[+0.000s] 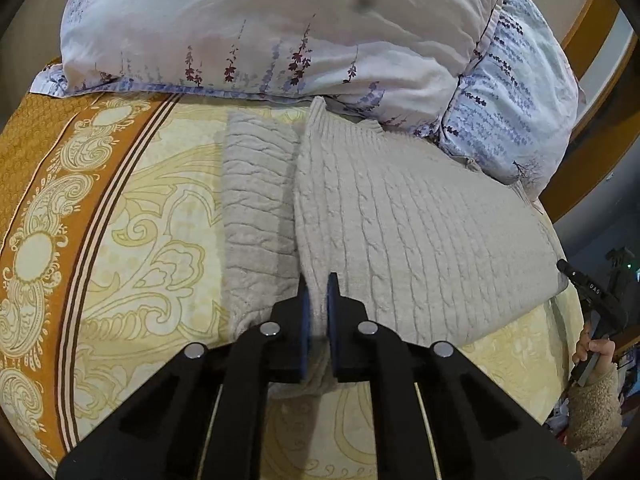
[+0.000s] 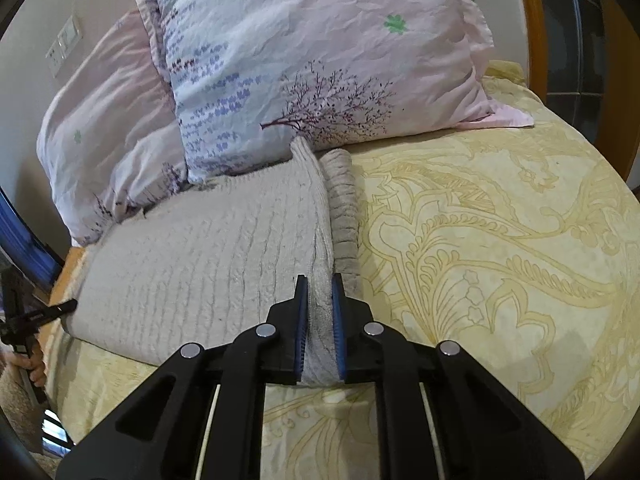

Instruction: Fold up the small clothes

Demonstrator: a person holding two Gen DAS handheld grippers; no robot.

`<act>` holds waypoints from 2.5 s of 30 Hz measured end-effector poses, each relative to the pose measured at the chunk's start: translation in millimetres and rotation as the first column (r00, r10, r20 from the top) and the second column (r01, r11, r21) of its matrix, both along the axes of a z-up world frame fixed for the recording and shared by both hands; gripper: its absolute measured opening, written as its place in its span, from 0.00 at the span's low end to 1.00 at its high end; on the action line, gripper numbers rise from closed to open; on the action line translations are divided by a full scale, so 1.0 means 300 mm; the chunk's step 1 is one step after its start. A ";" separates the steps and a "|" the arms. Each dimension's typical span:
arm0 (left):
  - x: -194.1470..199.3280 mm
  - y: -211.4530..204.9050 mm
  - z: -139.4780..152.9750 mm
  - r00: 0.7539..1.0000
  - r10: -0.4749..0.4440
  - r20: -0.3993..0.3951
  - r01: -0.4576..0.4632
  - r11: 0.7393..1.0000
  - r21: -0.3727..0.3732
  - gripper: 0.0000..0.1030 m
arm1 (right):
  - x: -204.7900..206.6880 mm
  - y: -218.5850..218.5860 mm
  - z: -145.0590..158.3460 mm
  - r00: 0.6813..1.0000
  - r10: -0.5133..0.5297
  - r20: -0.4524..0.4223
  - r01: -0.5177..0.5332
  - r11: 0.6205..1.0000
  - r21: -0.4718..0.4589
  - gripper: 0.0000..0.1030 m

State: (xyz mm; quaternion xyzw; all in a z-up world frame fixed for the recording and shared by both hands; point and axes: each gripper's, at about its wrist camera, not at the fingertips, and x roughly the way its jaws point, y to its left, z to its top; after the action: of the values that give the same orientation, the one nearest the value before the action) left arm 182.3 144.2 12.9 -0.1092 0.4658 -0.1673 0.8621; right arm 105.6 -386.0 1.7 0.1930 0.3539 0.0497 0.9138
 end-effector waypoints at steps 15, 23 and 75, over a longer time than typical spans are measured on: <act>-0.014 0.045 -0.018 1.000 -0.020 -0.014 0.020 1.000 -0.020 0.08 | 0.008 -0.020 -0.062 0.991 -0.068 -0.117 0.068 0.998 -0.008 0.10; -0.037 0.048 0.086 0.994 0.045 0.100 -0.045 0.999 0.005 0.54 | -0.017 0.000 0.041 0.996 -0.084 0.001 0.084 0.996 0.011 0.35; 0.134 0.172 -0.004 0.966 0.236 -0.107 -0.254 0.942 -0.217 0.83 | 0.204 0.505 0.053 0.990 0.118 -0.074 -0.132 0.965 -0.228 0.73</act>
State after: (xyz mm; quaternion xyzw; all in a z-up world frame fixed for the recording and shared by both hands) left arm 222.3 195.8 11.8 -0.2715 0.4601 -0.1067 0.8386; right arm 166.7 -234.5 17.7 0.0635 0.3960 0.0595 0.9141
